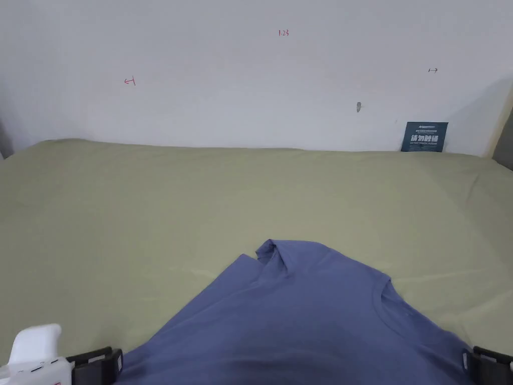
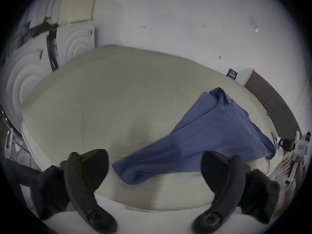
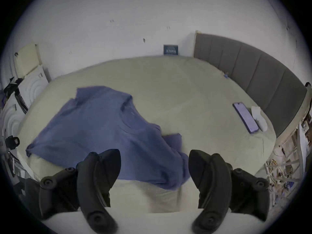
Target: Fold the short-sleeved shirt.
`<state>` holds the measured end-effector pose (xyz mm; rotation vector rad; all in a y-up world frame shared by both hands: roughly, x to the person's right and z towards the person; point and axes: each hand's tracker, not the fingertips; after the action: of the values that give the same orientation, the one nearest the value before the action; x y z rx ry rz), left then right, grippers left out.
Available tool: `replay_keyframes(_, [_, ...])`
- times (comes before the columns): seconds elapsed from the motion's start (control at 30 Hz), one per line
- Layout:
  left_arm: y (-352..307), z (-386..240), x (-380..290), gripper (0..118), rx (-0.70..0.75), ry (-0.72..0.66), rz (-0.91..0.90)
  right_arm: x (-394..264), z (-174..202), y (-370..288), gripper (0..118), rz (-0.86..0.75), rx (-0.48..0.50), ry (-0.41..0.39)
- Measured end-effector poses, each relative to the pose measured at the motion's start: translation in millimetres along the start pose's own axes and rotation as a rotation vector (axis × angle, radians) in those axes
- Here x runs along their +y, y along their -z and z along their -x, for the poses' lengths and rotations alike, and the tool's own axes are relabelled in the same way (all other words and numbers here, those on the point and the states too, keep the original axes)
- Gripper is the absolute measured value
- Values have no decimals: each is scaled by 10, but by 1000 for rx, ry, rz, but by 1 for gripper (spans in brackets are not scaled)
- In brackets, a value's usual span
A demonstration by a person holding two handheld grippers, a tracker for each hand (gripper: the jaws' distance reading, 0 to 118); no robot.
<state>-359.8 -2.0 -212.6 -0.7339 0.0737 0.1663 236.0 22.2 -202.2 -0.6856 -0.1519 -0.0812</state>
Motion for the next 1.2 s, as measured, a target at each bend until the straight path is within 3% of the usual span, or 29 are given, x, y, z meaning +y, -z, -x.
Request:
replay_keyframes(0.03, [-116, -71, 6, 52, 11, 37, -47, -4, 132, -117, 71, -42, 35, -6])
replay_keyframes(0.07, [-180, -116, 0, 0, 19, 62, -70, -2, 222, -180, 18, -54, 51, -14])
replay_keyframes(0.1, [-243, -169, -16, 0, 44, 88, -96, -21, 338, -271, 1, -92, 59, -24])
replay_keyframes(0.17, [-351, -222, -55, 0, 46, 91, -147, -88, 479, -383, 1, -158, 38, -11])
replay_keyframes(0.23, [-473, -242, -102, 0, 42, 82, -150, -130, 628, -493, 1, -191, 93, -38])
replay_keyframes(0.33, [-676, -249, -182, 0, 43, 53, -202, -250, 828, -608, 1, -248, 77, -83])
replay_keyframes(0.53, [-772, -91, -256, 0, 95, 38, -213, -367, 1100, -746, 1, -279, 121, -112])
replay_keyframes(0.73, [-392, 219, -267, 0, 85, -15, -61, -357, 1312, -673, 1, -233, 196, -92])
replay_keyframes(0.97, [312, 403, -163, 1, 99, 13, 90, -410, 1464, -461, 1, -161, 195, -111])
replay_keyframes(1.03, [486, 441, -129, 10, 82, 15, 143, -427, 1464, -400, 1, -146, 196, -123])
replay_keyframes(1.1, [622, 440, -93, 80, 84, 35, 194, -447, 1479, -351, 1, -132, 195, -129])
replay_keyframes(1.13, [697, 442, -80, 103, 77, 53, 231, -449, 1419, -296, 1, -125, 195, -130])
replay_keyframes(1.2, [809, 438, -82, 108, 75, 70, 250, -463, 1411, -243, 1, -105, 195, -133])
